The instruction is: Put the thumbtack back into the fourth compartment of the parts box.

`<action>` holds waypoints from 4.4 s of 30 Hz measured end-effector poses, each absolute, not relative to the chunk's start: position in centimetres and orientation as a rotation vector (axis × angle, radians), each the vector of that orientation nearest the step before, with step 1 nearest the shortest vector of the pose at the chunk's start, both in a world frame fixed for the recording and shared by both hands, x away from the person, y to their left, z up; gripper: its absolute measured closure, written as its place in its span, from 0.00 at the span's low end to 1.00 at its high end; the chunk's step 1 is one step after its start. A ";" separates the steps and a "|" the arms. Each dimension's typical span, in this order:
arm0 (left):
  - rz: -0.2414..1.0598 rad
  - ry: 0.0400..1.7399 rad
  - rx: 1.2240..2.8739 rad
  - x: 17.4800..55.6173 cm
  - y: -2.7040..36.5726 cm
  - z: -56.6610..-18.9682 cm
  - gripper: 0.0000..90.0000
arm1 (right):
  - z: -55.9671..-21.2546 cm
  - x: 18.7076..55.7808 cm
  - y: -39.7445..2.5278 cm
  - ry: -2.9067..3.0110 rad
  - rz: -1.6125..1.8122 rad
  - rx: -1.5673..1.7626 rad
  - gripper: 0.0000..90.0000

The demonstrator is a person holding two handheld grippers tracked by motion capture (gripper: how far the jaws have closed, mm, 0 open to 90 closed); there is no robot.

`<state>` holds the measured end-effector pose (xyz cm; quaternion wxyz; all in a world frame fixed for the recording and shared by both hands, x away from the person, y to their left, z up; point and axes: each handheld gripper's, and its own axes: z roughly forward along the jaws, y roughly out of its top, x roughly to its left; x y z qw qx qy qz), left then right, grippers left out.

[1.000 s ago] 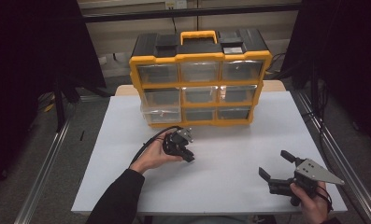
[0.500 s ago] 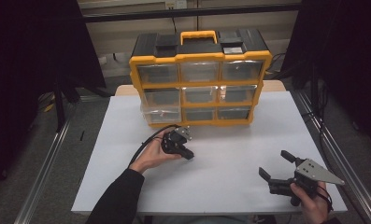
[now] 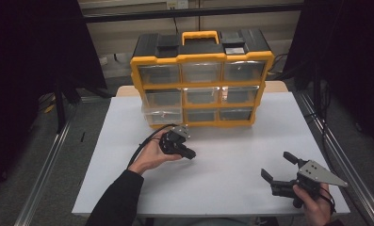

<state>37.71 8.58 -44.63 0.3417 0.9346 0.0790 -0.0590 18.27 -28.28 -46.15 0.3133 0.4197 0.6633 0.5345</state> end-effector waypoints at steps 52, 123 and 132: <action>0.052 0.229 2.131 35.7 12.0 -38.0 0.95 | -46.1 18.2 -28.3 1.745 1.413 1.109 0.01; 0.136 0.245 2.057 36.2 16.6 -27.1 0.95 | -46.1 18.2 -28.4 1.744 1.417 1.090 0.01; 0.174 0.261 2.079 37.5 17.3 -25.9 0.95 | -46.1 18.2 -28.4 1.746 1.417 1.087 0.01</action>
